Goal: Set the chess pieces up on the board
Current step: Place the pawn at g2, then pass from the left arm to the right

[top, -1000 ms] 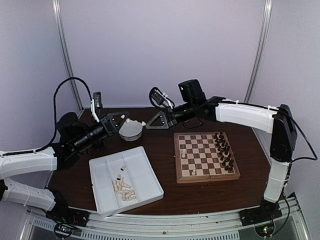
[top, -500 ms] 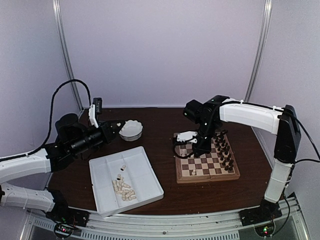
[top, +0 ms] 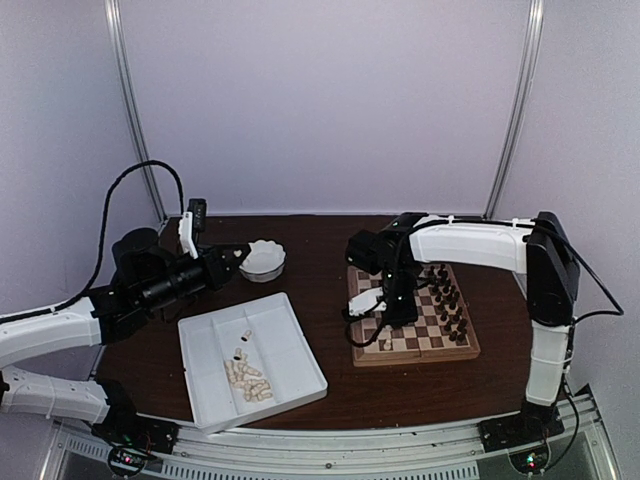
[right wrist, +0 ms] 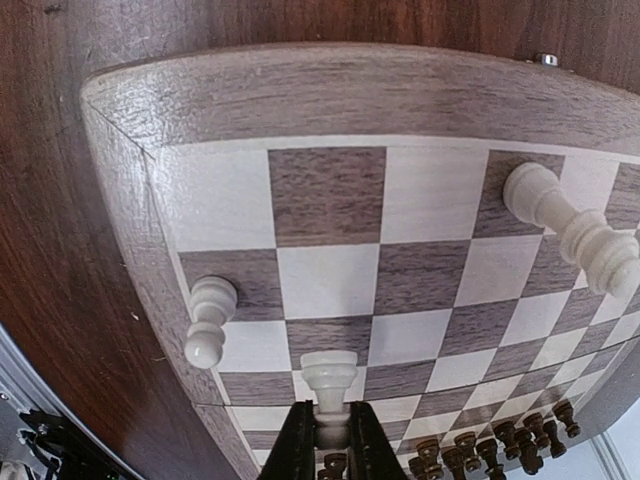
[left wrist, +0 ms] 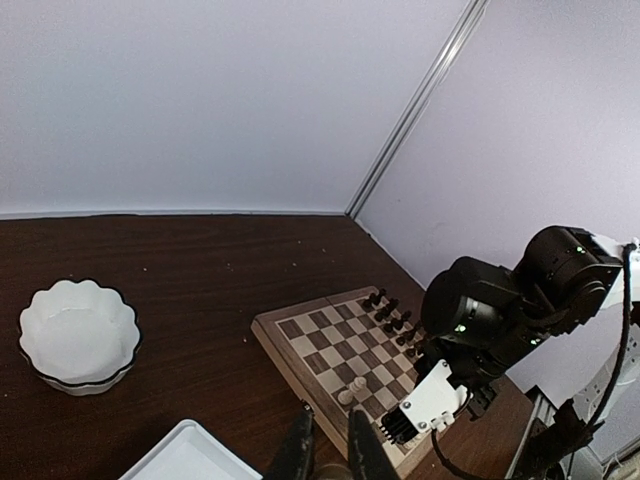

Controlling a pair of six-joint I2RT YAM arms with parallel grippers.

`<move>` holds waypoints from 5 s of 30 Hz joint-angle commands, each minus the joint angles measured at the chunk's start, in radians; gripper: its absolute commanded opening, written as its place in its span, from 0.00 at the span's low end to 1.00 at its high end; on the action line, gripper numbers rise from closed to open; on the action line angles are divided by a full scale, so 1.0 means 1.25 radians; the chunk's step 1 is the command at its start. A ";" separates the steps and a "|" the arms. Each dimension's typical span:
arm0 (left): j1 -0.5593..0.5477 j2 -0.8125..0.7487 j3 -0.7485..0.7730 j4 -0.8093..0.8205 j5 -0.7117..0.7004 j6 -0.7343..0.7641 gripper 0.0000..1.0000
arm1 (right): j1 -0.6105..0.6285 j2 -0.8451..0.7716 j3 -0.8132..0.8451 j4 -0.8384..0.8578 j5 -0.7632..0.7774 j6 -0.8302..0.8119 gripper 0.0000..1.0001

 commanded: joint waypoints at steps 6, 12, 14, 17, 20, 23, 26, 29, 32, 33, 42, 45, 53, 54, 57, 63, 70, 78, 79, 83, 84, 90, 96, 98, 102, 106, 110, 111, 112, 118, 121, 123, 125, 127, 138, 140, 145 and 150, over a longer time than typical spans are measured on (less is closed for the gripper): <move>0.006 -0.007 0.017 0.020 0.005 0.014 0.12 | 0.026 0.045 0.025 -0.004 0.038 -0.010 0.02; 0.005 -0.007 0.013 0.020 0.006 0.011 0.12 | 0.028 0.055 0.026 0.004 0.042 -0.010 0.03; 0.005 -0.007 0.011 0.021 0.005 0.010 0.12 | 0.028 0.055 0.028 0.004 0.039 -0.010 0.03; 0.005 -0.004 0.008 0.025 0.005 0.008 0.12 | 0.028 0.055 0.027 0.005 0.032 -0.010 0.04; 0.005 -0.001 0.008 0.025 0.006 0.008 0.12 | 0.029 0.059 0.028 0.008 0.029 -0.010 0.05; 0.005 0.000 0.008 0.026 0.009 0.006 0.12 | 0.031 0.063 0.028 0.007 0.032 -0.010 0.07; 0.005 0.000 0.007 0.025 0.009 0.006 0.12 | 0.031 0.065 0.028 0.008 0.032 -0.010 0.08; 0.005 -0.001 0.006 0.025 0.009 0.005 0.12 | 0.032 0.066 0.029 0.012 0.033 -0.009 0.11; 0.005 0.001 0.006 0.025 0.012 0.002 0.12 | 0.032 0.066 0.031 0.017 0.034 -0.008 0.13; 0.005 0.001 0.006 0.025 0.013 0.002 0.12 | 0.032 0.066 0.033 0.016 0.034 -0.008 0.14; 0.006 0.003 0.005 0.027 0.016 -0.003 0.13 | 0.040 0.069 0.033 0.020 0.035 -0.004 0.25; 0.005 0.003 0.005 0.025 0.016 -0.003 0.12 | 0.040 0.069 0.032 0.021 0.035 -0.003 0.26; 0.005 0.008 0.004 0.029 0.018 -0.004 0.12 | 0.041 0.069 0.038 0.021 0.019 0.002 0.13; 0.005 0.010 0.005 0.031 0.019 -0.005 0.12 | 0.040 0.070 0.040 0.020 0.016 0.002 0.12; 0.005 0.011 0.005 0.031 0.021 -0.005 0.12 | 0.041 0.072 0.047 0.018 0.008 0.004 0.11; 0.005 0.013 0.003 0.032 0.021 -0.007 0.12 | 0.041 0.078 0.053 0.016 0.002 0.006 0.11; 0.005 0.012 0.001 0.034 0.021 -0.007 0.13 | 0.041 0.083 0.053 0.015 0.001 0.007 0.13; 0.006 0.017 0.002 0.036 0.022 -0.010 0.13 | 0.041 0.066 0.067 0.006 0.003 0.016 0.31; 0.005 0.020 0.004 0.038 0.025 -0.012 0.13 | 0.042 0.058 0.076 -0.004 0.001 0.019 0.32; 0.005 0.047 0.020 0.052 0.050 -0.021 0.13 | 0.041 0.014 0.116 -0.042 0.003 0.029 0.36; 0.004 0.057 0.024 0.065 0.061 -0.025 0.13 | 0.040 -0.001 0.129 -0.052 -0.001 0.034 0.37; -0.011 0.127 0.044 0.167 0.089 -0.047 0.13 | 0.017 -0.144 0.183 0.002 -0.248 0.109 0.44; -0.046 0.205 0.083 0.316 0.154 -0.070 0.14 | -0.016 -0.231 0.160 0.208 -0.465 0.250 0.52; -0.060 0.225 0.102 0.338 0.175 -0.073 0.14 | -0.020 -0.221 0.176 0.240 -0.506 0.310 0.53; -0.088 0.260 0.142 0.352 0.186 -0.074 0.15 | -0.025 -0.196 0.194 0.307 -0.571 0.388 0.54; -0.106 0.292 0.162 0.384 0.189 -0.088 0.14 | -0.025 -0.177 0.199 0.346 -0.598 0.426 0.54; -0.114 0.319 0.168 0.416 0.189 -0.112 0.13 | -0.025 -0.178 0.176 0.401 -0.629 0.463 0.55; -0.116 0.325 0.168 0.424 0.190 -0.116 0.13 | -0.025 -0.178 0.171 0.413 -0.639 0.472 0.55; -0.116 0.329 0.169 0.430 0.189 -0.119 0.13 | -0.025 -0.178 0.166 0.425 -0.647 0.482 0.55; -0.118 0.340 0.168 0.447 0.187 -0.128 0.11 | -0.025 -0.172 0.143 0.475 -0.693 0.525 0.55; -0.118 0.337 0.166 0.450 0.185 -0.127 0.11 | -0.024 -0.164 0.142 0.481 -0.710 0.541 0.55; -0.118 0.335 0.162 0.456 0.182 -0.129 0.11 | -0.024 -0.159 0.139 0.485 -0.718 0.547 0.55; -0.119 0.332 0.161 0.461 0.180 -0.129 0.11 | -0.024 -0.156 0.136 0.493 -0.728 0.555 0.56; -0.119 0.332 0.161 0.461 0.181 -0.129 0.11 | -0.023 -0.154 0.130 0.507 -0.739 0.564 0.51; -0.119 0.327 0.150 0.478 0.180 -0.129 0.11 | -0.014 -0.154 0.114 0.505 -0.749 0.546 0.45; -0.118 0.326 0.148 0.480 0.178 -0.129 0.11 | -0.014 -0.154 0.113 0.503 -0.744 0.542 0.41; -0.119 0.325 0.149 0.484 0.181 -0.127 0.11 | -0.013 -0.156 0.107 0.503 -0.745 0.538 0.40; -0.118 0.326 0.146 0.491 0.180 -0.129 0.11 | -0.011 -0.156 0.106 0.497 -0.754 0.525 0.49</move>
